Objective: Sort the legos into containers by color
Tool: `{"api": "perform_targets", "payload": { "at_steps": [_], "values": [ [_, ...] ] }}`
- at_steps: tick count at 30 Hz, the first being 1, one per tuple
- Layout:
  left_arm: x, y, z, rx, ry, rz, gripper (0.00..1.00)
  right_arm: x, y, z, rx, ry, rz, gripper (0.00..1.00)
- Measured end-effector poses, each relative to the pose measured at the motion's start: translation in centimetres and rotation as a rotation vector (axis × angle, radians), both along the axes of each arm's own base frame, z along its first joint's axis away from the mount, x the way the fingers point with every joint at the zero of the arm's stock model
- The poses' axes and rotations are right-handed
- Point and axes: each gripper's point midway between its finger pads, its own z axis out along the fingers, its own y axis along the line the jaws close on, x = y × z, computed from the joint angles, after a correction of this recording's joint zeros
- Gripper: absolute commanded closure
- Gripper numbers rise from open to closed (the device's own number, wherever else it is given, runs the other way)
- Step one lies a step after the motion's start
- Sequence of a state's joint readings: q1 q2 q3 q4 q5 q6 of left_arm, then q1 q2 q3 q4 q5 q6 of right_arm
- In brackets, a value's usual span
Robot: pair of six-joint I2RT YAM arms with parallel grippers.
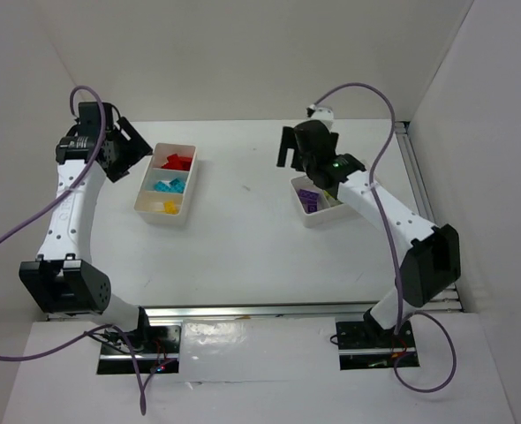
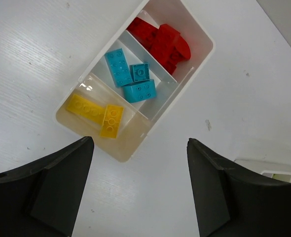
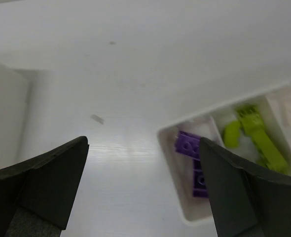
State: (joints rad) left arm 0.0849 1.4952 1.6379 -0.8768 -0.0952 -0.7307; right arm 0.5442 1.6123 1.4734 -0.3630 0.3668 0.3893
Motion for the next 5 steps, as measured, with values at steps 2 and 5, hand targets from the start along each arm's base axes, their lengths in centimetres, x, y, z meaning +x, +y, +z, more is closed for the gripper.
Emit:
{"api": "perform_targets", "payload": {
  "at_steps": [2,5],
  "values": [
    [0.1,-0.1,-0.4,-0.005,0.002,-0.005,0.13,-1.6,-3.2,-1.6,-0.055,0.047,-0.091,0.00],
    [0.1,-0.3,-1.0,-0.013,0.011,-0.013,0.14,-4.2,-7.8,-4.5,-0.140,0.139,-0.205,0.00]
  ]
}}
